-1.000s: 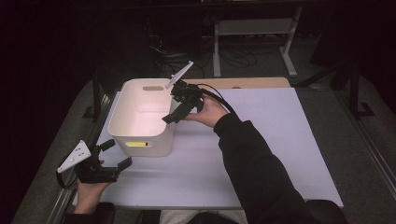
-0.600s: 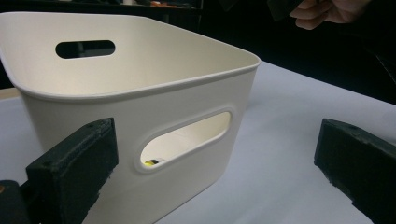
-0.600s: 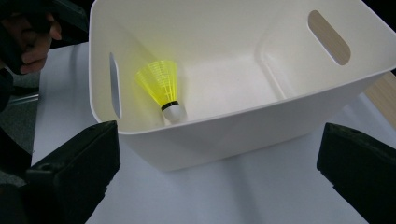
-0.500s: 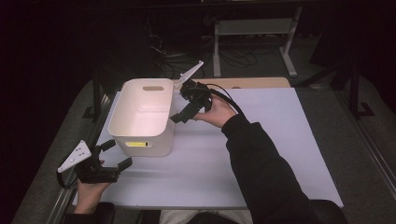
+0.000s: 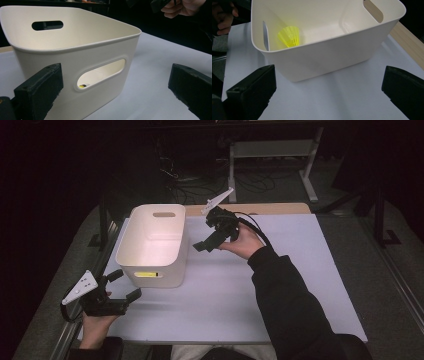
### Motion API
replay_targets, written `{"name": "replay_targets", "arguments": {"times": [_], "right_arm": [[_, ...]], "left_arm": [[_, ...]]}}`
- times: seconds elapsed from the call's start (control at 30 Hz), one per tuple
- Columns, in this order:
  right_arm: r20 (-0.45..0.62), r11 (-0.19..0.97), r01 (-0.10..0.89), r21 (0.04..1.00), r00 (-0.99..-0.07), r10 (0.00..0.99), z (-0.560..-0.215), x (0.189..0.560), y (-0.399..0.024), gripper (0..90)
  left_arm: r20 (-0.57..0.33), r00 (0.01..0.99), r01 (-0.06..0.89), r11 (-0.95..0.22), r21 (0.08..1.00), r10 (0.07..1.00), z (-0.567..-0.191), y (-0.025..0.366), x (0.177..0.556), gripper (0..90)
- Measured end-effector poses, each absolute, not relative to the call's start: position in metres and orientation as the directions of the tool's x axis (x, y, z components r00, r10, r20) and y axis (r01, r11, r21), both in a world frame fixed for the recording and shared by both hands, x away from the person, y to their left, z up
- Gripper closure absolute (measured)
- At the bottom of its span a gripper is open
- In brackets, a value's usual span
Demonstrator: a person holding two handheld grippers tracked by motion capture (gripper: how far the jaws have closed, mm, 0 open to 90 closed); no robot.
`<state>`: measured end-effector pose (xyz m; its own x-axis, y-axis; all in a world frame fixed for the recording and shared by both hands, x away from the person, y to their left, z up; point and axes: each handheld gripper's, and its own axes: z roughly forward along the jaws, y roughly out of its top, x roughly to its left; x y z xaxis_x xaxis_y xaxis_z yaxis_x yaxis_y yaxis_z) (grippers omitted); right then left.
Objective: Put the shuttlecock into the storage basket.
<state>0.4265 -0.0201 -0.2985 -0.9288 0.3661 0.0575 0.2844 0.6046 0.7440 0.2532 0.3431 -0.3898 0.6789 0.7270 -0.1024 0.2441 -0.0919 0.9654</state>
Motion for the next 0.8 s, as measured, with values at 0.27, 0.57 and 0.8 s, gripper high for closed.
{"name": "replay_targets", "arguments": {"times": [0.27,0.57,0.8], "right_arm": [[0.054,0.597,0.288,0.748,-0.924,0.378,-0.298,0.424,-0.032,0.0],[0.06,0.59,0.298,0.75,-0.92,0.388,-0.303,0.421,-0.047,0.0],[0.053,0.587,0.299,0.753,-0.915,0.399,-0.307,0.418,-0.056,0.0]], "left_arm": [[-0.101,0.679,0.246,-0.096,0.965,0.727,-0.39,0.343,0.253,0.0],[-0.098,0.675,0.249,-0.101,0.963,0.731,-0.39,0.343,0.254,0.0],[-0.101,0.672,0.252,-0.098,0.963,0.733,-0.391,0.344,0.254,0.0]]}}
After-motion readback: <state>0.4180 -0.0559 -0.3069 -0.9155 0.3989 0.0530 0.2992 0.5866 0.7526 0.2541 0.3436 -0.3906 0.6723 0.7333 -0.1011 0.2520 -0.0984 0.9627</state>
